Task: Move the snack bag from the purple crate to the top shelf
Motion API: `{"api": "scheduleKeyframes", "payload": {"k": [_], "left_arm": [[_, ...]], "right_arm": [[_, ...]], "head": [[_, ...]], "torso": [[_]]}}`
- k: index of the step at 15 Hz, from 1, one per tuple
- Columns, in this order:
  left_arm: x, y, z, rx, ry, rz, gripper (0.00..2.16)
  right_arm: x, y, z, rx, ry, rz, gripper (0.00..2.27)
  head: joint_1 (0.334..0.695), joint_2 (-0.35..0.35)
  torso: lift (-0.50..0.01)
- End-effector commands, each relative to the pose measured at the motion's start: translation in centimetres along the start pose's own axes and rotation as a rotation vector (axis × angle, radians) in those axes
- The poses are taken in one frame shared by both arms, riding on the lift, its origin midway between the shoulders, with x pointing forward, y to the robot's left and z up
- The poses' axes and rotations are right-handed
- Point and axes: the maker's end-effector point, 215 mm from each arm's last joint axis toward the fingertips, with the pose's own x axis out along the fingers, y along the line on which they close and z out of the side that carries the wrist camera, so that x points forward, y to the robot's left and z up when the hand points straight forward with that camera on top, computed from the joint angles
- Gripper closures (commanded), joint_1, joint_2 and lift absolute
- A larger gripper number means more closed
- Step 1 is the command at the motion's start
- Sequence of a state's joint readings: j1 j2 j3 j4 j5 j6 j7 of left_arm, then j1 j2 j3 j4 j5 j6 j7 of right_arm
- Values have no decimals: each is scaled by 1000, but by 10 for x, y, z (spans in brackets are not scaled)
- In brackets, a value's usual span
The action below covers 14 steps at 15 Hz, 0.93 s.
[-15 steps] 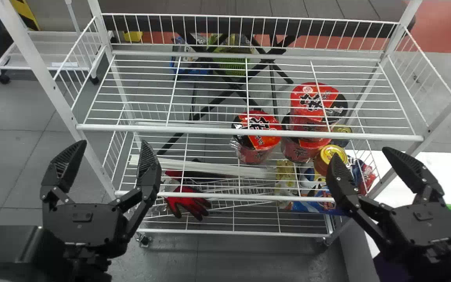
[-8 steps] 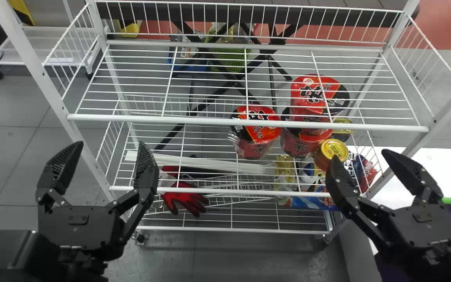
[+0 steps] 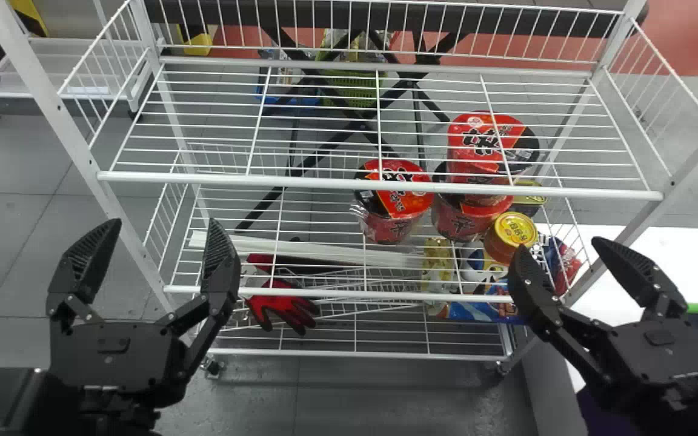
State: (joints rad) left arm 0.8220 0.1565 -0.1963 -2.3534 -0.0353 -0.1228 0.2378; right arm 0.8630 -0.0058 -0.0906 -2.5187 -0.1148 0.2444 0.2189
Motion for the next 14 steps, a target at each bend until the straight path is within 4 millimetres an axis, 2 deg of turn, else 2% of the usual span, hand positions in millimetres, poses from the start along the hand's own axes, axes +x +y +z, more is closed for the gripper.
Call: {"api": "scheduleKeyframes", "payload": {"k": [1, 3, 5, 7, 8, 9, 10, 11, 12, 14], "left_arm": [[0, 0, -3, 0, 5, 0, 147], [0, 3, -8, 5, 9, 5, 147], [1, 6, -16, 10, 18, 10, 147], [2, 5, -20, 11, 21, 8, 147], [1, 6, -14, 1, -6, 11, 147], [1, 6, -14, 2, -9, 10, 147], [1, 6, -17, 8, -5, 7, 147], [2, 3, -20, 11, -4, -9, 147], [8, 0, -24, 14, -4, -21, 147], [12, -1, -25, 7, -5, -30, 147]], "right_arm": [[-8, -12, 3, -24, 47, -30, 174], [-25, -40, -8, -35, 188, -85, 181], [-56, -83, -3, -13, 294, -142, 181], [-80, -123, -5, 21, 398, -191, 181], [-94, -147, -4, 84, 442, -215, 181], [-113, -162, -12, 198, 501, -248, 181], [-119, -191, 33, 238, 373, -281, 181], [-138, -220, 76, 244, 238, -334, 181], [-152, -235, 76, 261, 227, -379, 174], [-163, -262, 67, 272, 261, -406, 174]], "head": [[695, -55], [695, -68], [695, -100], [695, -184], [695, -210], [695, -238], [695, -266], [695, -343], [695, -350], [695, -350]], "torso": [[-449], [-449], [-449], [-449], [-449], [-449], [-449], [-449], [-449], [-449]]}}
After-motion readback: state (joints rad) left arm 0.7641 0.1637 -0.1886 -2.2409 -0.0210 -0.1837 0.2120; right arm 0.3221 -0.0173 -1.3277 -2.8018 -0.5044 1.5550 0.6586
